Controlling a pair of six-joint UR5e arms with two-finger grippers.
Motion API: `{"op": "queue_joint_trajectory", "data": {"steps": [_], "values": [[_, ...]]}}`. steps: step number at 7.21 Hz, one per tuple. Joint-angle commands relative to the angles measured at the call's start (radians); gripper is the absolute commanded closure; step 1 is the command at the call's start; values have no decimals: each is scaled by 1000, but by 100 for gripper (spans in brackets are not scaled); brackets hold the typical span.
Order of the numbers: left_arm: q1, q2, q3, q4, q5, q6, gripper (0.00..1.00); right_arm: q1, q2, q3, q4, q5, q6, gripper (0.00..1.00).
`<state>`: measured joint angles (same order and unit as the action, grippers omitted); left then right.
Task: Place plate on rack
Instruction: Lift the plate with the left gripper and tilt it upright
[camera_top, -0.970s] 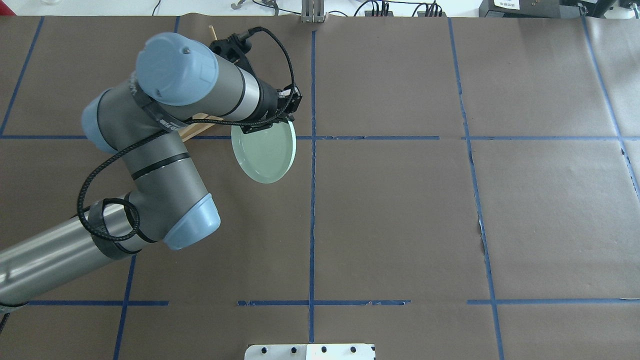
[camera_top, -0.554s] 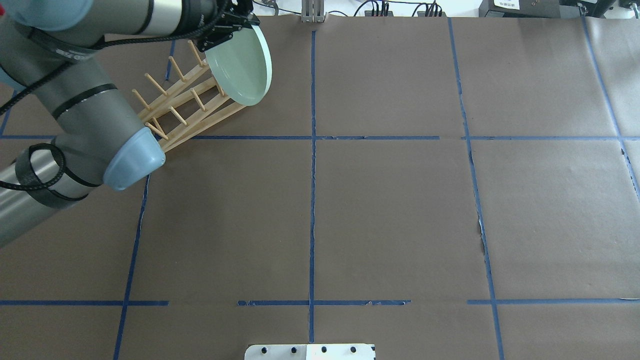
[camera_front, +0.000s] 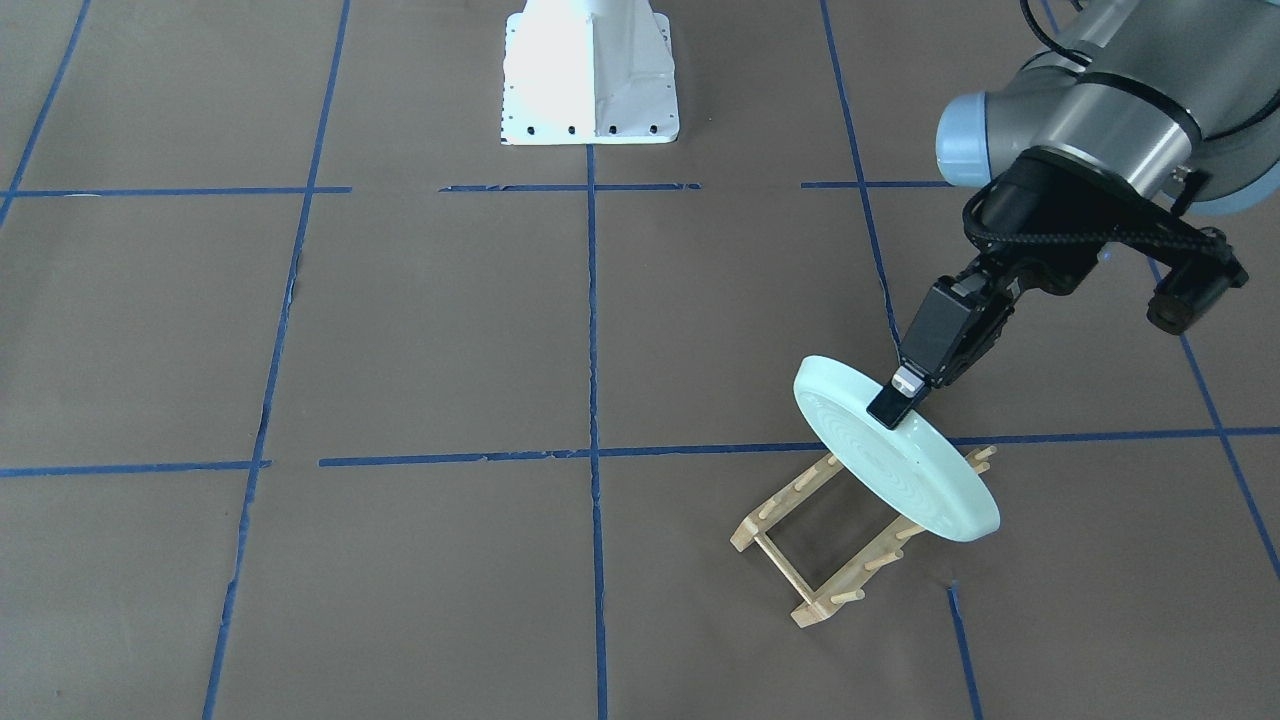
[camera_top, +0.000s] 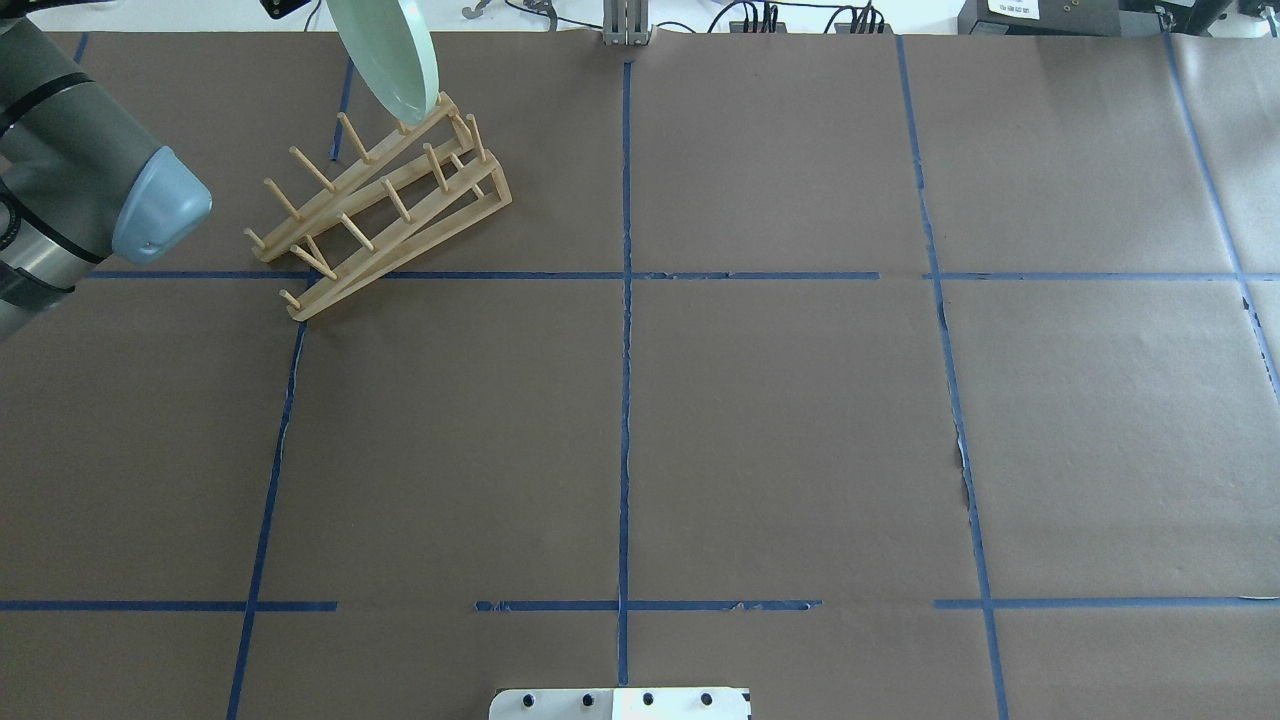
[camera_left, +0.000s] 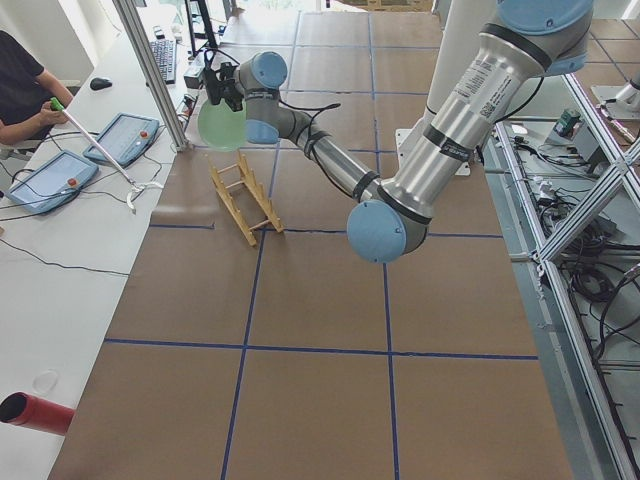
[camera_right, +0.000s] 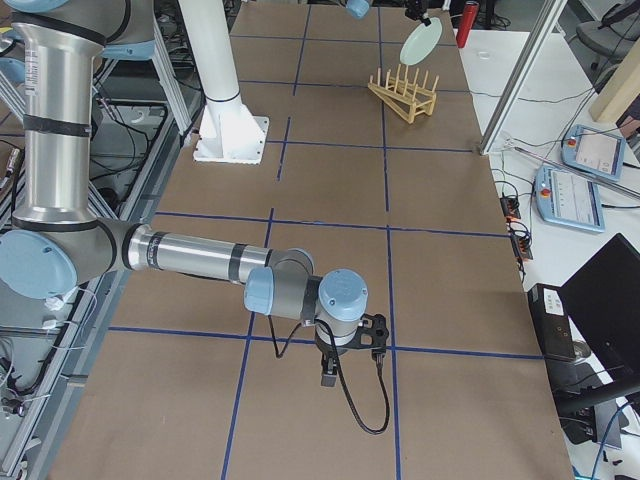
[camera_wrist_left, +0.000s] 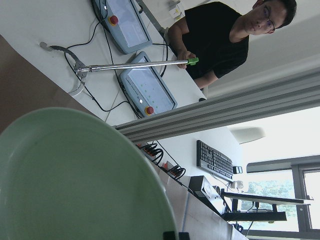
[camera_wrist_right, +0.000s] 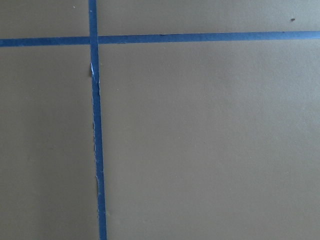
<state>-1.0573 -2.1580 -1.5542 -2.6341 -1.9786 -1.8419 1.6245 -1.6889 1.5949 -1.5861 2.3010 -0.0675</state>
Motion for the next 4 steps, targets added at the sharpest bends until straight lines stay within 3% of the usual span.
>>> {"op": "queue_joint_trajectory", "data": {"steps": [1, 4], "values": [[-4, -3, 94, -174, -9, -2, 100, 0, 0, 0, 0, 0, 0, 0], [-1, -35, 207, -282, 18, -34, 100, 0, 0, 0, 0, 0, 0, 0]]}}
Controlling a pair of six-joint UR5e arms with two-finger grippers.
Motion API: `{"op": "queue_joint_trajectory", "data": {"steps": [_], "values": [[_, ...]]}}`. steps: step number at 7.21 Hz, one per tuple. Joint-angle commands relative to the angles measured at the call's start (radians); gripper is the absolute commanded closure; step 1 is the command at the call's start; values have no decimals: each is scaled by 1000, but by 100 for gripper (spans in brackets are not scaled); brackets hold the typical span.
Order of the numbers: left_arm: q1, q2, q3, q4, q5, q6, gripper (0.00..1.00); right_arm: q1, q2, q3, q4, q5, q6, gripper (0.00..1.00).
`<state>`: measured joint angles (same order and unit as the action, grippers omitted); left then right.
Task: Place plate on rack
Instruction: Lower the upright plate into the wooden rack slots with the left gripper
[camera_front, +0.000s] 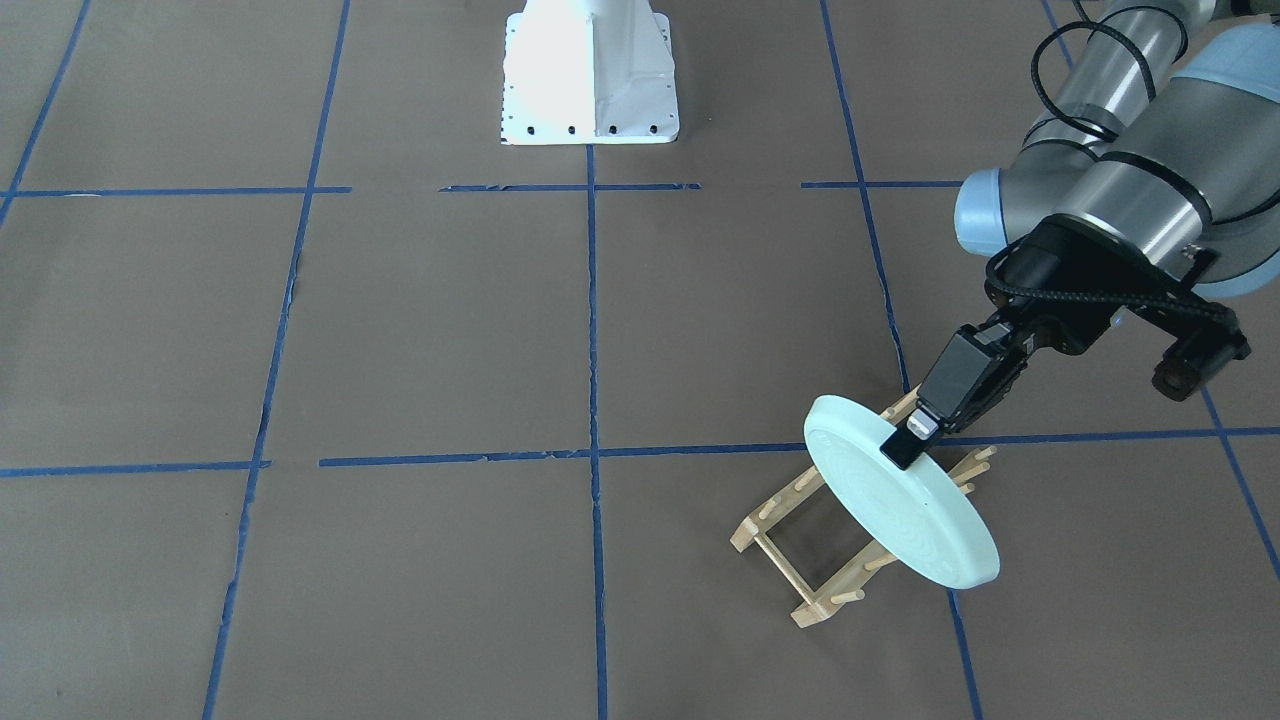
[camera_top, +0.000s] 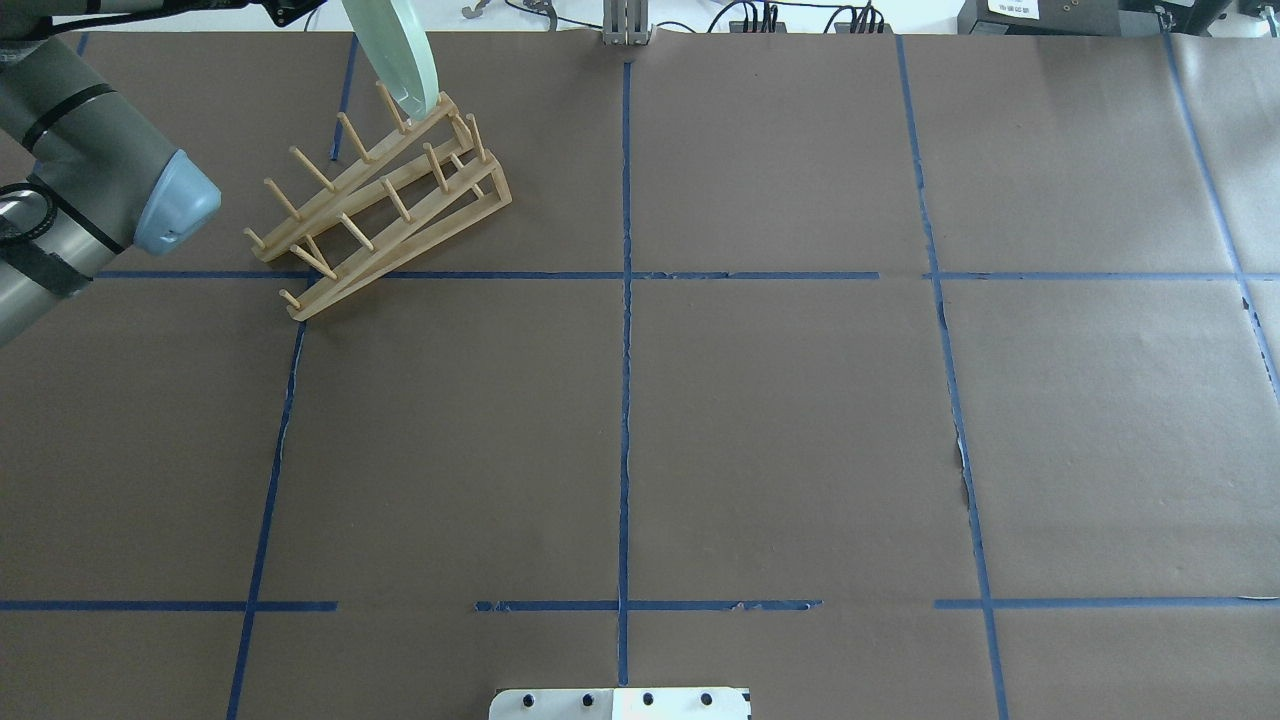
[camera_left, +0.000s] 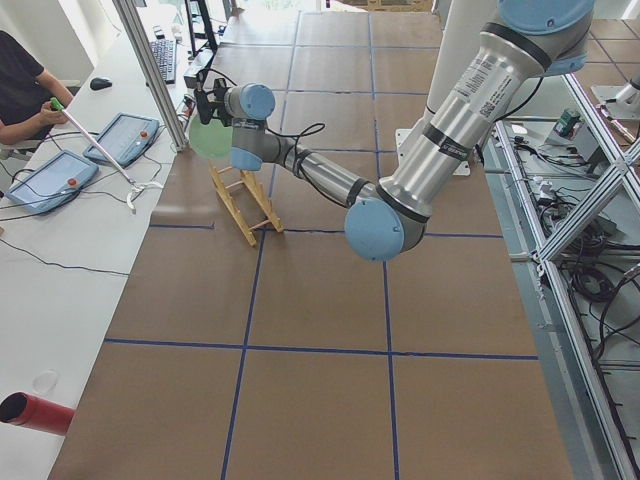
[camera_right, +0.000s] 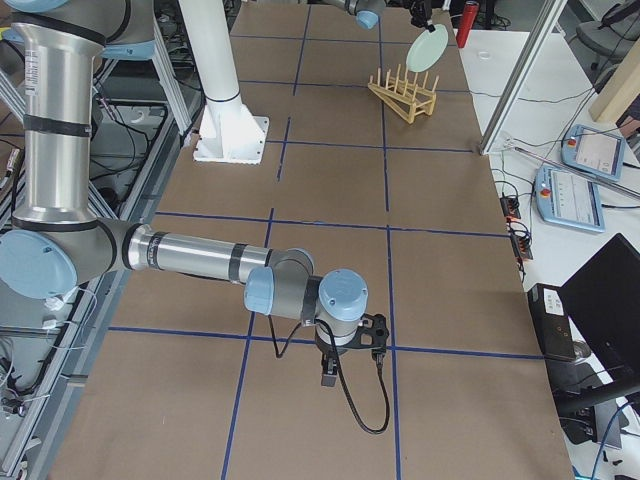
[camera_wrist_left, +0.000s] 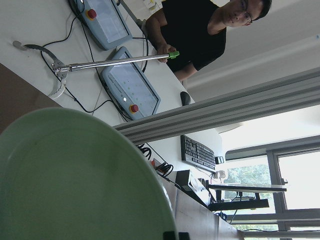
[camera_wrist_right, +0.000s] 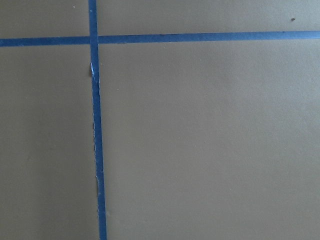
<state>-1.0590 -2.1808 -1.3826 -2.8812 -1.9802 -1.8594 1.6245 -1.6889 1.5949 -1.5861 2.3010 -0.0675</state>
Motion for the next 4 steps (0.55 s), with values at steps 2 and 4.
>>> {"op": "queue_joint_trajectory", "data": {"steps": [2, 4], "values": [[4, -30, 59, -36, 37, -27, 100, 0, 0, -1, 0, 0, 0, 0], [26, -20, 59, -44, 37, -26, 100, 0, 0, -1, 0, 0, 0, 0]]}}
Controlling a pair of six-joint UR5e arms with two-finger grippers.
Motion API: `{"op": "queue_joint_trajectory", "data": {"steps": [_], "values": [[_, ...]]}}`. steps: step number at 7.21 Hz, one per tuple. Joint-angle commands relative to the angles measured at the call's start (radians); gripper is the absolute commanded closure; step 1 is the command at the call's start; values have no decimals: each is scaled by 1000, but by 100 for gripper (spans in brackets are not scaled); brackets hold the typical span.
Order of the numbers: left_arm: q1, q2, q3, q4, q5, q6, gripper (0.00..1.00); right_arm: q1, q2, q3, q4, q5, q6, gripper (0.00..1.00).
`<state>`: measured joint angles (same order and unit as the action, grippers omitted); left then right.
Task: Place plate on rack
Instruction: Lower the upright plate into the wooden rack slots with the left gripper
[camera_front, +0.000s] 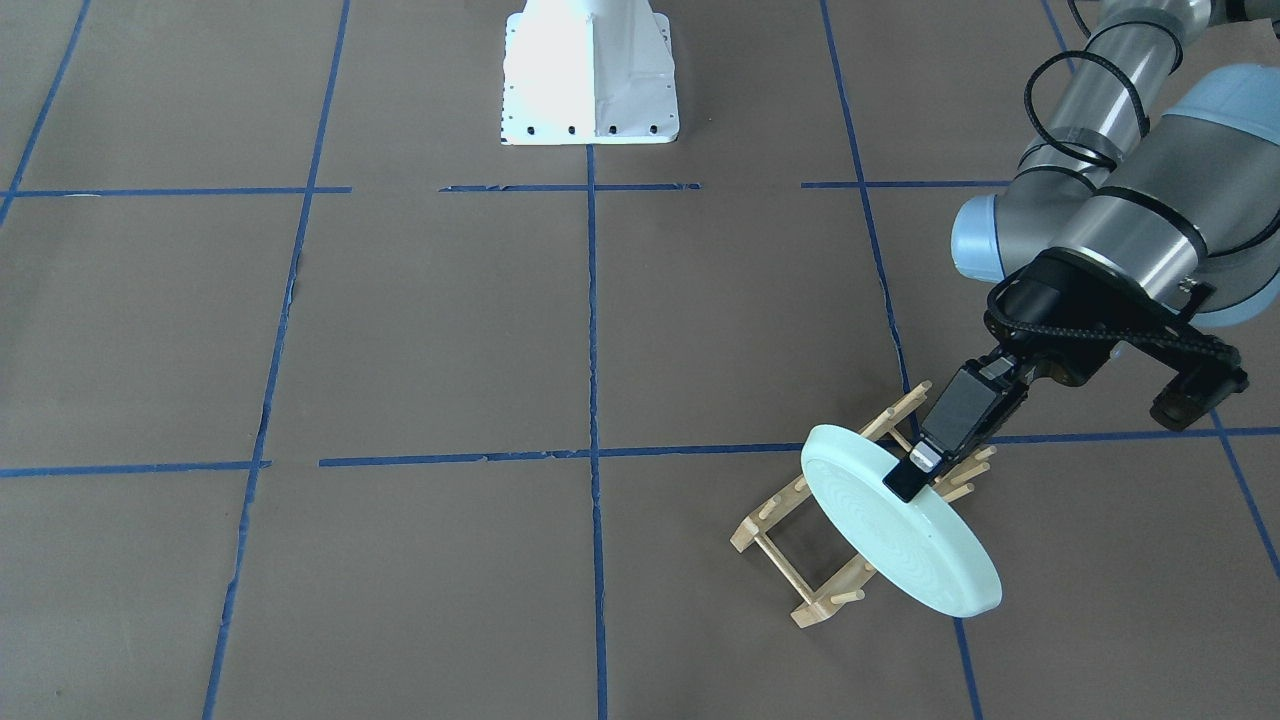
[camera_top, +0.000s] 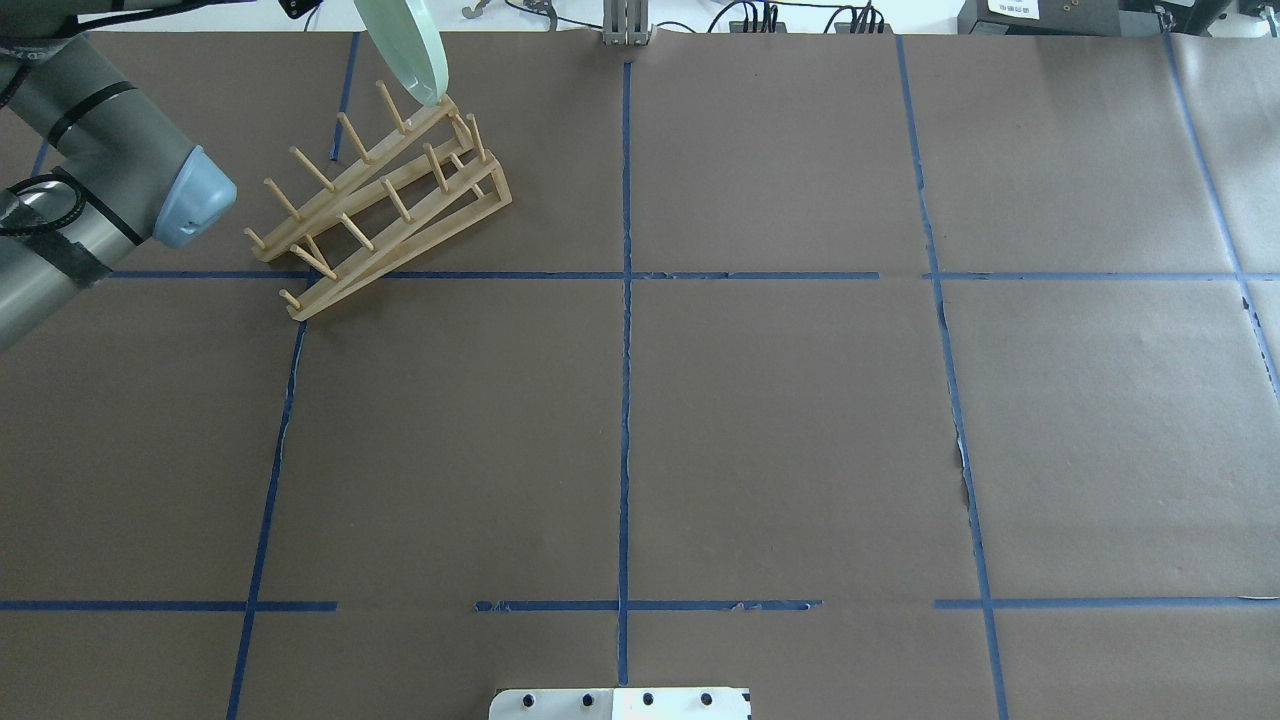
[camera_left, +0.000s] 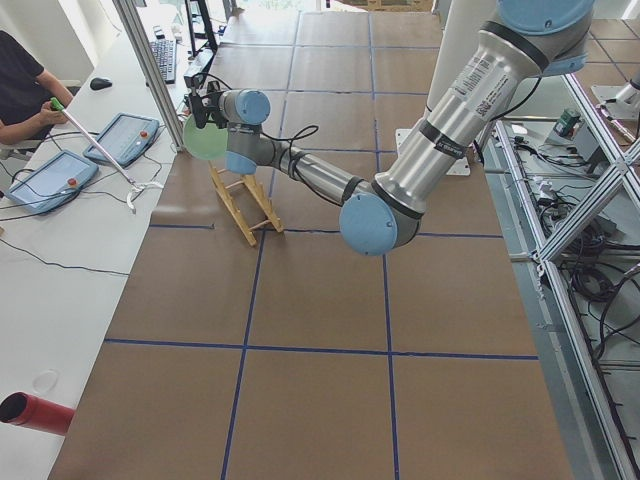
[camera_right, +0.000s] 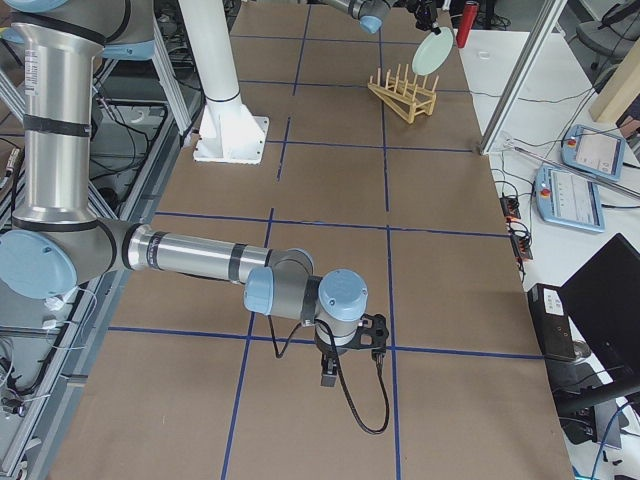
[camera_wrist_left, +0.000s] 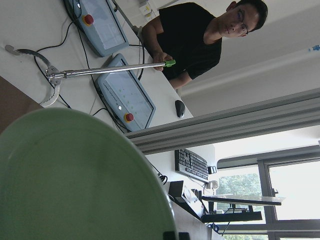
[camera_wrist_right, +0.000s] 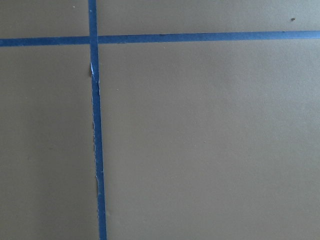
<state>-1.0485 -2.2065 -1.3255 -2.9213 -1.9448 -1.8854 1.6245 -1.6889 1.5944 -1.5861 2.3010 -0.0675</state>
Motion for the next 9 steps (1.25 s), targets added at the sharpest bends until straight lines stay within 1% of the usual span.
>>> {"op": "queue_joint_trajectory", "data": {"steps": [1, 3, 5, 9], "values": [[30, 11, 2, -5, 1, 0, 100, 0, 0, 1, 0, 0, 0, 0], [51, 13, 8, -4, 3, 2, 100, 0, 0, 1, 0, 0, 0, 0], [54, 21, 52, -5, 1, 12, 100, 0, 0, -1, 0, 0, 0, 0], [67, 21, 71, -5, 3, 19, 100, 0, 0, -1, 0, 0, 0, 0]]}}
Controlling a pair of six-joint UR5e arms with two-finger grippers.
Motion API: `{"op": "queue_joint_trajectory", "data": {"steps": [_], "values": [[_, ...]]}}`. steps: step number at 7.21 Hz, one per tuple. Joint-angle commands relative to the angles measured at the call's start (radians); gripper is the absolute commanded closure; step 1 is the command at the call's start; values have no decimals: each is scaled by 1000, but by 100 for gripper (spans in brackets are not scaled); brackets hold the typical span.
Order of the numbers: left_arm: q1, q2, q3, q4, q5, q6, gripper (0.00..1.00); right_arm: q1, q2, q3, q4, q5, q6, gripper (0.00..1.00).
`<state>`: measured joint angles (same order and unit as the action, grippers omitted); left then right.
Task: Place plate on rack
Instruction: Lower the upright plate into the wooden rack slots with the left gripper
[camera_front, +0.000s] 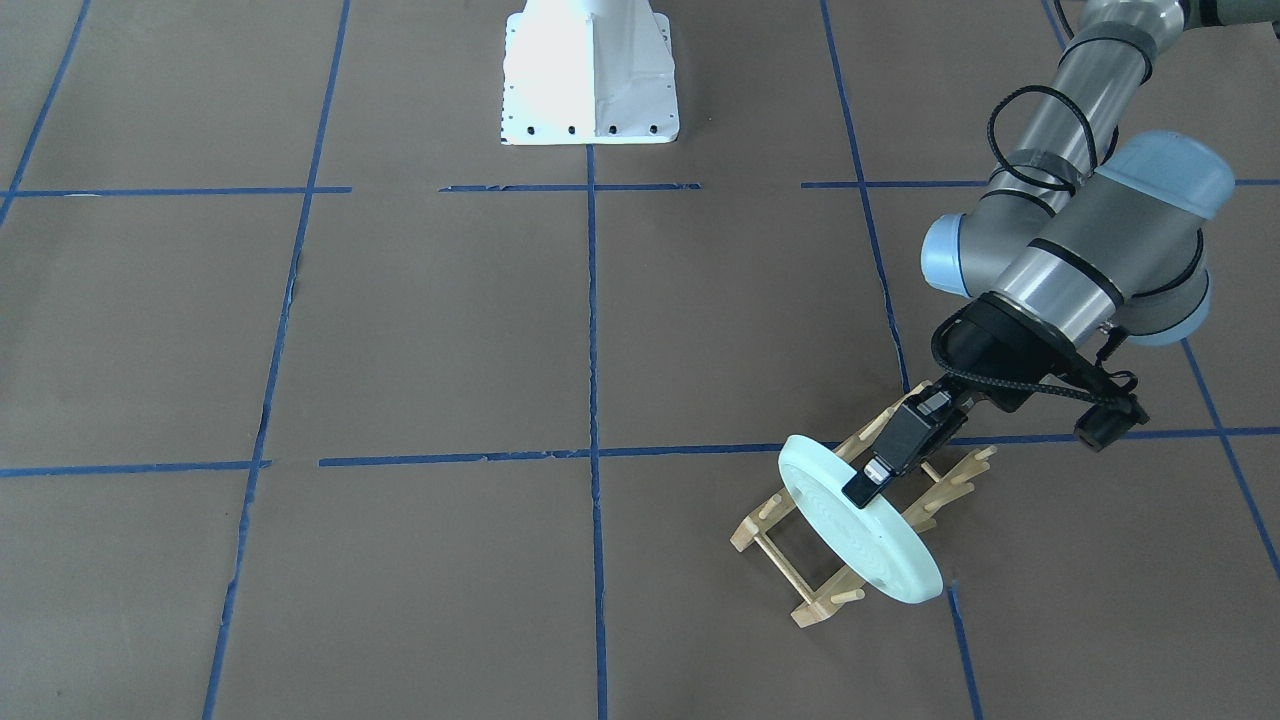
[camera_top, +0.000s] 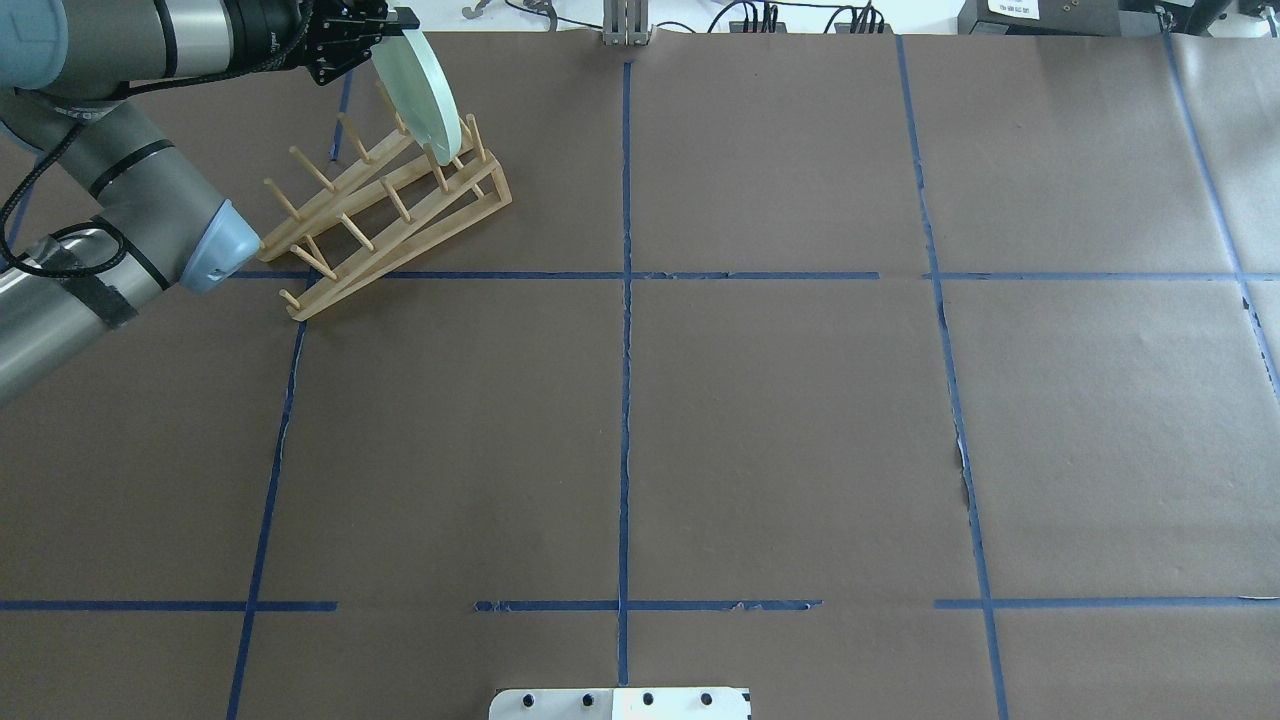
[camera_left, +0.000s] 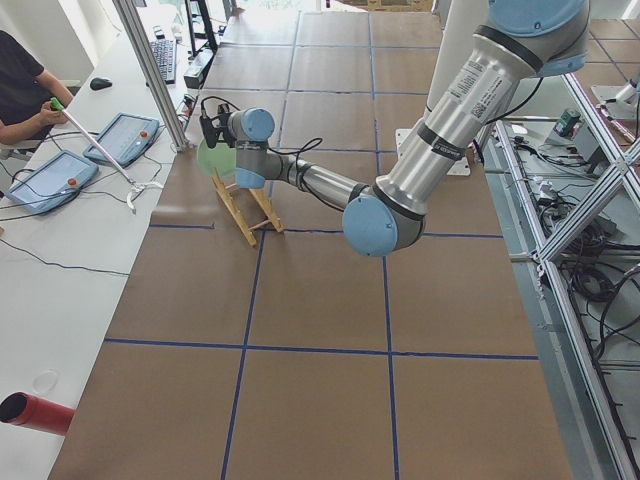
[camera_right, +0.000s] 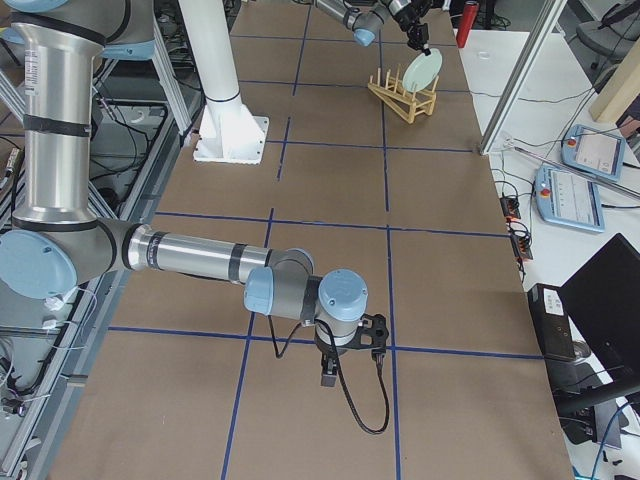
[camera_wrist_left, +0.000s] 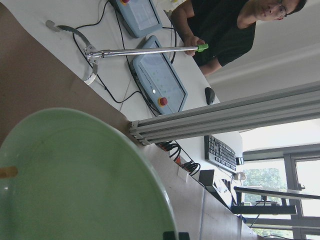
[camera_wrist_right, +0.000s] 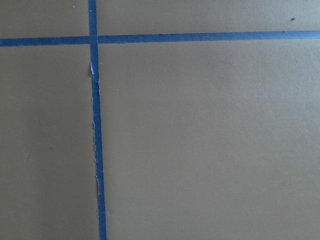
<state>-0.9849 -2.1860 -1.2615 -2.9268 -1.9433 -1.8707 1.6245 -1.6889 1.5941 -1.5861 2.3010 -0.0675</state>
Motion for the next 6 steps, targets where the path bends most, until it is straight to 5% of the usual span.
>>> {"op": "queue_joint_trajectory", "data": {"steps": [1, 3, 4, 5, 6], "values": [[5, 0, 10, 0, 1, 5, 100, 0, 0, 1, 0, 0, 0, 0], [8, -3, 24, 0, 1, 5, 85, 0, 0, 1, 0, 0, 0, 0], [9, -4, 24, 2, 3, 5, 33, 0, 0, 0, 0, 0, 0, 0], [9, -11, 16, 11, 3, 7, 0, 0, 0, 0, 0, 0, 0, 0], [8, -12, 1, 29, 0, 11, 0, 0, 0, 1, 0, 0, 0, 0]]}}
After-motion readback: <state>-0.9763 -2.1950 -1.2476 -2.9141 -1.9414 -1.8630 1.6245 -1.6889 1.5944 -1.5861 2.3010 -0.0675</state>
